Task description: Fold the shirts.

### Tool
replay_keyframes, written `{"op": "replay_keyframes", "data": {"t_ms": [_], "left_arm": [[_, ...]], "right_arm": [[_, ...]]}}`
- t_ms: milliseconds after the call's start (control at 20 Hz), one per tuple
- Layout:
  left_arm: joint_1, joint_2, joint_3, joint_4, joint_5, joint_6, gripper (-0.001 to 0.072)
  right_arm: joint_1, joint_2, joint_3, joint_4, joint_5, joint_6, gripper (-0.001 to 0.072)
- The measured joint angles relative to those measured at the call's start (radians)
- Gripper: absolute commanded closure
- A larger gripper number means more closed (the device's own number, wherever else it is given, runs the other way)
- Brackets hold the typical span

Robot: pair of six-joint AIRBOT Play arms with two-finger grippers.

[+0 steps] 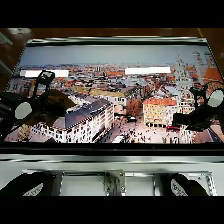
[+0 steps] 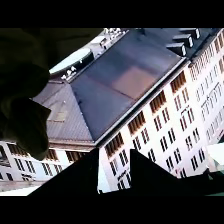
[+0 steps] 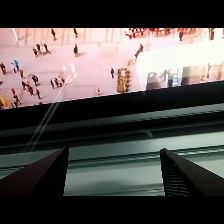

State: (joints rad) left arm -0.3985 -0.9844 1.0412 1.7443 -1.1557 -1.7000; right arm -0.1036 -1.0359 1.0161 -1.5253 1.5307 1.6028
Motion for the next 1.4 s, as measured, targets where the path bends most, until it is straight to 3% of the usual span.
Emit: {"op": "replay_keyframes", "data": {"t_ms": [50, 150, 300, 500, 600, 800, 1150, 1200, 1250, 1300, 1400], "left_arm": [[0.019, -0.012, 0.002, 0.04, 0.031, 0.002, 0.0148], [0.096, -0.054, 0.018, 0.098, 0.074, -0.021, 0.0094], [0.294, -0.15, 0.06, 0.088, 0.105, -0.075, 0.0093], [0.556, -0.286, 0.092, -0.09, 0.132, -0.111, 0.0093], [0.644, -0.341, 0.099, -0.145, 0.139, -0.118, -0.0013], [0.735, -0.432, 0.104, -0.181, 0.165, -0.117, -0.0013], [0.767, -0.568, 0.106, -0.222, 0.188, -0.057, -0.0013], [0.768, -0.579, 0.106, -0.232, 0.193, -0.046, 0.0113], [0.768, -0.587, 0.106, -0.243, 0.2, -0.038, 0.0438], [0.769, -0.592, 0.108, -0.251, 0.206, -0.031, 0.0658], [0.769, -0.598, 0.114, -0.26, 0.214, -0.011, 0.0663]], "right_arm": [[0.0, 0.0, 0.0, 0.0, 0.0, 0.002, 0.0016], [0.0, 0.0, 0.0, 0.0, -0.001, 0.003, 0.0016], [0.0, -0.001, 0.0, 0.0, 0.004, 0.001, 0.0016], [0.0, -0.013, -0.002, 0.007, 0.014, -0.002, 0.0016], [0.0, -0.027, -0.002, 0.021, 0.028, -0.002, 0.0016], [0.0, -0.063, -0.002, 0.059, 0.049, -0.002, 0.0016], [0.0, -0.104, -0.002, 0.085, 0.058, 0.01, 0.0016], [0.0, -0.106, -0.002, 0.088, 0.059, 0.011, 0.0016], [0.0, -0.107, -0.002, 0.092, 0.059, 0.013, 0.0016], [0.0, -0.108, -0.002, 0.102, 0.061, 0.014, 0.0016], [0.0, -0.108, -0.002, 0.125, 0.061, 0.016, 0.0016]]}}
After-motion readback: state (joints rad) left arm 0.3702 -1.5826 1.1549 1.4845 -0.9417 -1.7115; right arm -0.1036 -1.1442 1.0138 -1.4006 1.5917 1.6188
